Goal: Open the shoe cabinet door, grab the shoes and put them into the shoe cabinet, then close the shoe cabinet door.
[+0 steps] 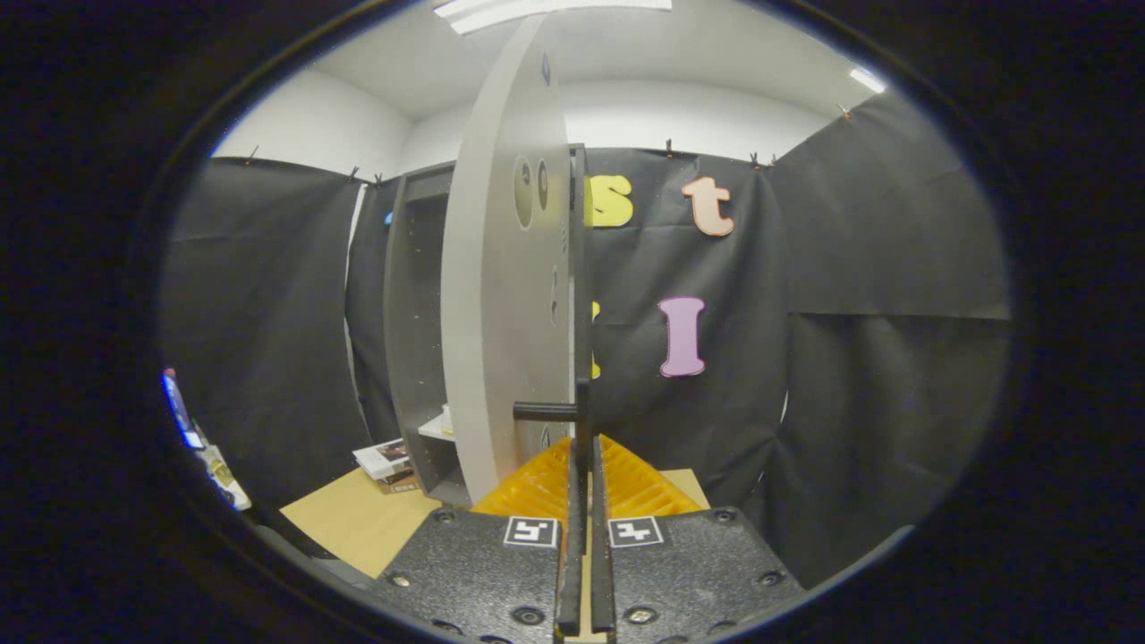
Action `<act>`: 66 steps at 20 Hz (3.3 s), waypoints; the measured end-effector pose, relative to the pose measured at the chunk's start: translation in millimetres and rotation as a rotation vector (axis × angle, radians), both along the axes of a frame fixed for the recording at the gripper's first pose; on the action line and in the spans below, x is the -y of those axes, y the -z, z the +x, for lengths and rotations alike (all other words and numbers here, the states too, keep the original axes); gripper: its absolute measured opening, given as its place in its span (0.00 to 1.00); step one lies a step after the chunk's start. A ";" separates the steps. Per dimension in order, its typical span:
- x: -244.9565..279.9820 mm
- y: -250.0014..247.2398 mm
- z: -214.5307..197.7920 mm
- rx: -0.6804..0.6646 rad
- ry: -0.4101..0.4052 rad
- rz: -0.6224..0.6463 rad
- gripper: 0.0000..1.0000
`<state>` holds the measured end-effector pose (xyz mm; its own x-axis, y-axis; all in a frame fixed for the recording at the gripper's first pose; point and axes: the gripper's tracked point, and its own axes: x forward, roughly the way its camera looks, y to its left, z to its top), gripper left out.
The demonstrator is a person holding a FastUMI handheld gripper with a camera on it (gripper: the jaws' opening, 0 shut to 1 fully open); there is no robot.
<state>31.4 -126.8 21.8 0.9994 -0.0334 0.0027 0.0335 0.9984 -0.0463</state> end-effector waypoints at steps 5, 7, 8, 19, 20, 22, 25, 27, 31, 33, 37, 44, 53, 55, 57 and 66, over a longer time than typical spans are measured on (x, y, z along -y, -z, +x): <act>-7.6 20.0 -40.1 0.002 0.076 0.029 0.38; -18.7 26.3 -56.9 0.018 0.080 0.021 0.63; -26.1 33.3 -61.3 0.013 0.071 0.020 0.77; -129.5 82.7 -55.7 0.091 0.024 0.017 1.00; -135.2 90.5 -47.3 0.103 0.035 0.014 1.00; -155.4 111.9 -28.0 0.101 0.024 0.004 1.00; -182.9 155.4 3.3 0.053 -0.012 0.000 1.00; -200.1 189.3 23.6 0.025 -0.052 -0.006 1.00; -216.3 261.5 64.1 -0.032 -0.074 0.035 1.00; -221.0 294.8 82.8 -0.085 -0.083 0.050 1.00; -225.2 346.6 110.7 -0.184 -0.098 0.090 1.00; -235.5 414.1 157.6 -0.258 -0.122 0.076 0.90; -219.9 467.1 200.2 -0.383 -0.026 0.093 0.62; -225.2 474.2 206.3 -0.421 -0.027 0.084 0.59; -228.0 483.4 212.0 -0.494 -0.018 0.088 0.56; -219.0 484.9 265.8 -0.442 0.010 0.223 0.14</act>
